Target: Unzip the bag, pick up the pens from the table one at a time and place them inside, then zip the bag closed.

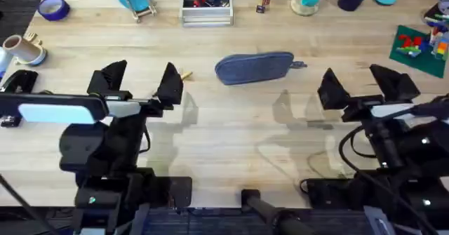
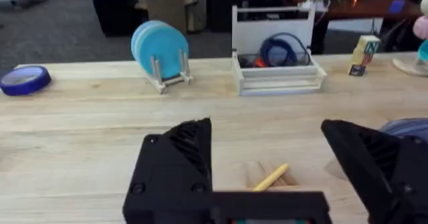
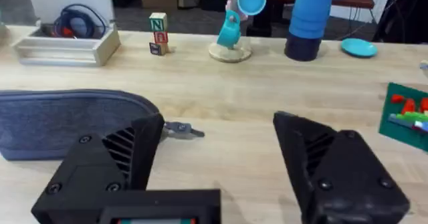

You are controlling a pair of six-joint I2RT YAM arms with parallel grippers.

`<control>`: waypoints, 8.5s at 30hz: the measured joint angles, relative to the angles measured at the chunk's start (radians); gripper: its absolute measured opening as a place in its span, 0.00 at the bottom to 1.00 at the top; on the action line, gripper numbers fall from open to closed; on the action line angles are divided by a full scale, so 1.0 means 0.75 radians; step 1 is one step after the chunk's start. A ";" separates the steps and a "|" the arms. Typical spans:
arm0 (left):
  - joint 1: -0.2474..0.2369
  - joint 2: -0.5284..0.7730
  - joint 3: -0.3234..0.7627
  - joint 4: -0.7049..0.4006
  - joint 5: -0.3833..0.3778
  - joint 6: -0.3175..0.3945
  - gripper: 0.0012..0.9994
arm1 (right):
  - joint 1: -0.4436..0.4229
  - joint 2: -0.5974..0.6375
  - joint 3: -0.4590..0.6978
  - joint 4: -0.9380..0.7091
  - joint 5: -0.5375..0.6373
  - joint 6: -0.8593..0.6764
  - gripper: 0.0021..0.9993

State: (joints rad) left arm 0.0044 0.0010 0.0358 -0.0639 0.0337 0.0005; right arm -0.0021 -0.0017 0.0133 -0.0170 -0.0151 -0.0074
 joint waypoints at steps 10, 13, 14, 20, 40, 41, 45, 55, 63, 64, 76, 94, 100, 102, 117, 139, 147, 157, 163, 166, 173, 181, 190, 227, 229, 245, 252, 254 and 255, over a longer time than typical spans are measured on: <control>0.000 0.000 0.337 -0.301 0.000 0.005 1.00 | 0.000 0.002 0.281 -0.335 -0.010 -0.034 1.00; 0.000 0.004 0.446 -0.394 0.000 0.005 1.00 | 0.000 0.002 0.393 -0.437 -0.010 -0.041 1.00; 0.000 0.011 0.479 -0.419 0.000 0.005 1.00 | 0.000 0.002 0.421 -0.464 -0.010 -0.041 1.00; 0.000 0.168 0.740 -0.612 0.000 0.006 1.00 | 0.000 0.040 0.592 -0.593 -0.010 -0.051 1.00; 0.000 0.977 1.711 -1.414 0.000 0.010 1.00 | 0.000 0.816 1.417 -1.210 -0.010 -0.161 1.00; 0.000 1.004 1.739 -1.441 0.000 0.010 1.00 | 0.000 0.850 1.448 -1.235 -0.010 -0.169 1.00; 0.000 1.108 1.834 -1.537 0.000 0.010 1.00 | 0.000 0.976 1.572 -1.342 -0.010 -0.217 1.00; 0.000 1.228 1.869 -1.567 -0.003 0.016 1.00 | 0.000 1.175 1.720 -1.443 -0.010 -0.335 1.00; 0.000 1.232 1.869 -1.576 -0.005 0.038 0.99 | 0.000 1.218 1.720 -1.440 -0.010 -0.350 1.00; 0.000 1.236 1.870 -1.576 -0.004 0.055 0.99 | 0.000 1.219 1.720 -1.440 -0.010 -0.350 1.00; 0.000 1.404 1.873 -1.640 0.184 0.563 0.99 | 0.000 1.220 1.720 -1.440 -0.010 -0.350 1.00; 0.000 1.824 1.873 -1.629 0.577 1.268 1.00 | 0.000 1.220 1.720 -1.454 -0.010 -0.351 1.00; 0.000 1.967 1.872 -1.615 0.696 1.441 1.00 | 0.000 1.220 1.720 -1.454 -0.010 -0.351 1.00; 0.000 2.000 1.858 -1.579 0.739 1.491 1.00 | 0.000 1.220 1.720 -1.454 -0.010 -0.351 1.00; 0.000 2.040 1.417 -1.079 1.010 1.635 1.00 | 0.000 1.220 1.721 -1.454 -0.010 -0.351 1.00; -0.061 2.373 1.372 -0.784 1.246 1.633 1.00 | 0.000 1.220 1.721 -1.454 -0.010 -0.351 1.00; -0.091 2.381 1.372 -0.723 1.257 1.597 1.00 | 0.000 1.220 1.721 -1.454 -0.010 -0.351 1.00; -0.091 2.381 1.372 -0.732 1.257 1.583 1.00 | 0.000 1.220 1.721 -1.454 -0.010 -0.351 1.00; -0.091 2.381 1.372 -0.720 1.256 1.574 0.19 | 0.000 1.220 1.721 -1.454 -0.010 -0.351 1.00; -0.090 2.381 1.372 -0.722 1.253 1.574 0.05 | 0.000 1.220 1.721 -1.454 -0.010 -0.353 1.00; -0.090 2.381 1.372 -0.722 1.253 1.574 0.04 | 0.000 1.221 1.721 -1.454 -0.010 -0.485 1.00; -0.090 2.381 1.372 -0.722 1.253 1.574 0.04 | -0.004 1.220 1.721 -1.466 -0.059 -0.826 1.00; -0.090 2.381 1.372 -0.722 1.253 1.574 0.04 | -0.195 1.263 1.681 -1.469 -0.363 -1.188 1.00; -0.090 2.381 1.372 -0.722 1.253 1.574 0.04 | -0.422 2.118 1.678 -1.377 -0.953 -2.205 1.00; -0.090 2.381 1.372 -0.722 1.253 1.574 0.04 | -0.398 2.161 1.678 -1.345 -0.954 -2.252 1.00; -0.090 2.381 1.372 -0.722 1.253 1.574 0.04 | -0.245 2.526 1.678 -1.113 -0.959 -2.315 1.00; -0.090 2.381 1.372 -0.722 1.253 1.574 0.04 | -0.243 2.611 1.677 -1.053 -1.013 -2.295 1.00; -0.090 2.381 1.372 -0.722 1.253 1.574 0.04 | -0.243 2.623 1.677 -1.021 -1.030 -2.284 1.00; -0.090 2.381 1.372 -0.722 1.253 1.574 0.04 | -0.243 2.630 1.677 -1.009 -1.040 -2.277 1.00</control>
State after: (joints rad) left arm -0.0631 1.7866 1.0645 -0.6056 0.9733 1.1812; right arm -0.1844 1.9706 1.2713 -0.7734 -0.7953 -1.7152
